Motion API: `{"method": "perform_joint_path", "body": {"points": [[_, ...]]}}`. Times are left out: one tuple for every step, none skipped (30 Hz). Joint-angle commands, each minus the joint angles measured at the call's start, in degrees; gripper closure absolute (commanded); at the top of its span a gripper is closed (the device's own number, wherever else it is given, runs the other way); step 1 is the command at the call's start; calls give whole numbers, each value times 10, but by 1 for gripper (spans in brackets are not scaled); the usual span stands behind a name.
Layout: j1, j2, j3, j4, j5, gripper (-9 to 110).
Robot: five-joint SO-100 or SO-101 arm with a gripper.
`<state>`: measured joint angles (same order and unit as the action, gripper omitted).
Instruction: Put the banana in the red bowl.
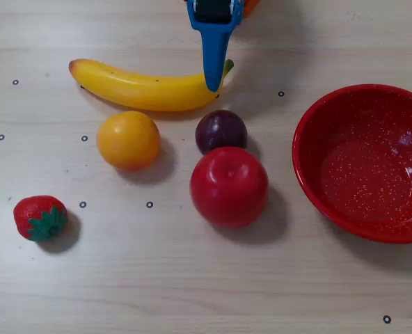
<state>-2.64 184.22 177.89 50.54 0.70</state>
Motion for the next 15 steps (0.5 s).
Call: {"method": "perform_joint_path", "body": {"points": [[4,9,8,-1,-7,101],[4,9,8,-1,-7,101],[4,9,8,-1,-7,101],[4,9,8,-1,-7,101],[5,9,8,-1,-7,101],[5,9,8,-1,-7,101],[5,9,8,-1,-6,101],[5,9,8,-1,-6,101],[5,9,8,-1,-6,101],[5,9,8,-1,-6,101],[5,9,8,-1,-5,101],[5,9,8,-1,-4,101],[6,9,8,-1,-4,101],[7,9,8,-1,-4,101],[7,9,8,-1,-4,101]]}}
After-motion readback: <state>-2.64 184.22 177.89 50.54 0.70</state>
